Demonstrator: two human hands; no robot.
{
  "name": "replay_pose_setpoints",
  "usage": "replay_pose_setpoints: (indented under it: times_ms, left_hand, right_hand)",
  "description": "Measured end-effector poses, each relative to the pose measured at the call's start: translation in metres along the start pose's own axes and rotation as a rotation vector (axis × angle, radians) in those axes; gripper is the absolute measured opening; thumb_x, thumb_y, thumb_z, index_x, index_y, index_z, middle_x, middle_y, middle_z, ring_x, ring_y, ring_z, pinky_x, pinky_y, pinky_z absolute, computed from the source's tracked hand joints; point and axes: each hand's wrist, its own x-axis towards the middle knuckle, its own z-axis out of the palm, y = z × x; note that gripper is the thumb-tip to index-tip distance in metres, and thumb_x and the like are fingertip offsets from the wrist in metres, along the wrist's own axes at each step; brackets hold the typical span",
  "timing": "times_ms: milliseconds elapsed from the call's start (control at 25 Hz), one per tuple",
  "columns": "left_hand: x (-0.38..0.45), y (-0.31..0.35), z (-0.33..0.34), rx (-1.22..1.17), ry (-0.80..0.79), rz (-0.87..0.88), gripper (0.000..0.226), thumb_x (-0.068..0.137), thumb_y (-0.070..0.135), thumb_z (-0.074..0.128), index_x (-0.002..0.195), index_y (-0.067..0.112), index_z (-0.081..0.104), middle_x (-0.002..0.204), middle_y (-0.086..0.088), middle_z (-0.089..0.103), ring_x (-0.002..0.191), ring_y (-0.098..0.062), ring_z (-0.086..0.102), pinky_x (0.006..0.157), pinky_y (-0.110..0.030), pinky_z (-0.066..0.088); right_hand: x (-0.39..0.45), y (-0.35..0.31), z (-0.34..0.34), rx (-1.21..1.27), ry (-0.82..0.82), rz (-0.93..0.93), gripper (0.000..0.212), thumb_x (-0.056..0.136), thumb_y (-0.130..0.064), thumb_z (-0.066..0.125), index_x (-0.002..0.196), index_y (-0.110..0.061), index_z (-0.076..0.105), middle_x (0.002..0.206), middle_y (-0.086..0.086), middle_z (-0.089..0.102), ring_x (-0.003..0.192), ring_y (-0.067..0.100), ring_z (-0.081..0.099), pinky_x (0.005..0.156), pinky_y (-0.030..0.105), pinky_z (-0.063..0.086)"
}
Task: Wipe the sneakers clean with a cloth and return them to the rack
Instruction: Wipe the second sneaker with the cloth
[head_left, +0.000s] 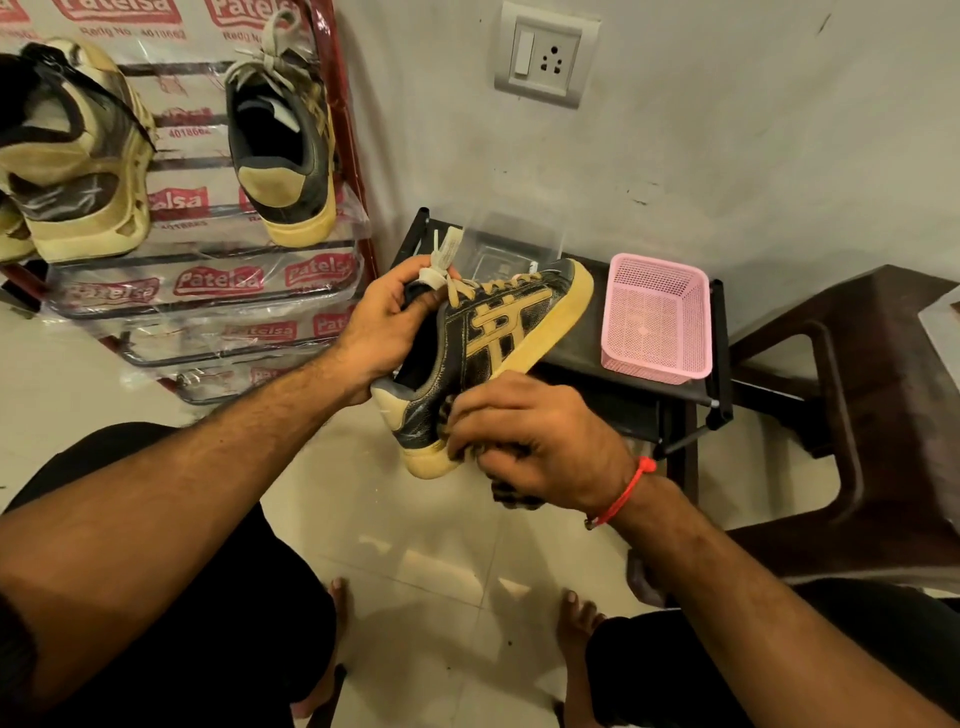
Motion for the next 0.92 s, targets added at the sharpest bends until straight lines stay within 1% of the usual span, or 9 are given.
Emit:
replay_pose_setpoints:
  times_ms: [80,200,280,480,560,680,760,840,920]
  left_hand:
    - [-0.001,0.002,0.0,-0.026,-0.037,-0.014,0.023,0.104,0.009,0.052,0.112,0.025,0.066,0.107,0.005,0.072,0.107,-0.011,0.068,0.095,-0.03,0.055]
    - [-0.001,0.004,0.005,-0.021,-0.067,0.0,0.022,0.103,0.01,0.053,0.114,0.025,0.065,0.113,0.002,0.072,0.115,-0.015,0.067,0.103,-0.032,0.051]
    - [-0.001,0.004,0.008,0.015,-0.058,0.022,0.024,0.103,0.009,0.053,0.114,0.027,0.065,0.112,0.006,0.072,0.116,-0.012,0.066,0.106,-0.032,0.049]
    - [-0.002,0.001,0.001,0.009,-0.05,0.016,0.024,0.103,0.009,0.052,0.111,0.028,0.066,0.104,0.012,0.073,0.11,-0.01,0.067,0.1,-0.035,0.053]
    - [-0.002,0.001,0.001,0.011,-0.095,0.035,0.023,0.103,0.01,0.053,0.112,0.027,0.066,0.105,0.011,0.072,0.11,-0.012,0.066,0.103,-0.038,0.052]
    - [-0.003,0.002,0.006,0.017,-0.149,0.071,0.02,0.102,0.012,0.055,0.113,0.024,0.066,0.109,0.007,0.07,0.114,-0.013,0.065,0.106,-0.033,0.049]
    - [-0.004,0.004,0.008,0.022,-0.161,0.075,0.021,0.102,0.011,0.055,0.113,0.025,0.066,0.111,0.005,0.07,0.115,-0.011,0.064,0.105,-0.028,0.048]
    - [-0.005,0.004,0.01,0.054,-0.18,0.091,0.023,0.102,0.008,0.055,0.114,0.025,0.066,0.112,0.006,0.07,0.115,-0.009,0.064,0.107,-0.028,0.048]
    - [-0.005,0.002,0.009,0.087,-0.186,0.106,0.026,0.101,0.007,0.056,0.114,0.027,0.066,0.111,0.01,0.069,0.115,-0.007,0.063,0.108,-0.029,0.047]
  right_hand:
    - [0.0,0.008,-0.005,-0.024,0.029,0.005,0.018,0.087,-0.008,0.064,0.101,-0.008,0.076,0.113,0.008,0.07,0.104,0.023,0.064,0.089,0.04,0.055]
    - [-0.003,0.034,-0.029,-0.167,0.227,0.22,0.02,0.087,-0.009,0.062,0.102,-0.008,0.075,0.112,0.009,0.07,0.106,0.027,0.064,0.088,0.047,0.056]
    - [-0.006,0.037,-0.032,-0.235,0.246,0.269,0.022,0.088,-0.014,0.059,0.101,-0.008,0.076,0.11,0.009,0.071,0.104,0.028,0.064,0.086,0.048,0.057]
    - [0.005,-0.005,-0.003,-0.018,0.021,-0.026,0.018,0.089,-0.011,0.063,0.101,-0.008,0.075,0.112,0.009,0.07,0.102,0.026,0.064,0.086,0.042,0.055]
    - [0.005,0.005,-0.009,-0.007,0.063,-0.028,0.017,0.088,-0.006,0.066,0.103,-0.006,0.075,0.114,0.01,0.07,0.104,0.027,0.065,0.089,0.043,0.054]
    - [-0.001,0.036,-0.033,-0.12,0.312,0.216,0.023,0.085,-0.001,0.062,0.103,-0.006,0.075,0.114,0.008,0.07,0.109,0.026,0.064,0.095,0.046,0.052]
    - [-0.011,0.056,-0.047,-0.218,0.464,0.397,0.028,0.082,0.003,0.06,0.102,-0.007,0.075,0.111,0.008,0.071,0.106,0.025,0.064,0.098,0.041,0.051]
    - [-0.02,0.071,-0.057,-0.255,0.557,0.559,0.033,0.079,0.009,0.059,0.102,-0.007,0.076,0.106,0.008,0.072,0.102,0.024,0.066,0.1,0.036,0.051]
    - [-0.023,0.074,-0.059,-0.225,0.609,0.656,0.032,0.082,0.009,0.06,0.102,-0.01,0.076,0.103,0.003,0.072,0.1,0.015,0.065,0.099,0.036,0.053]
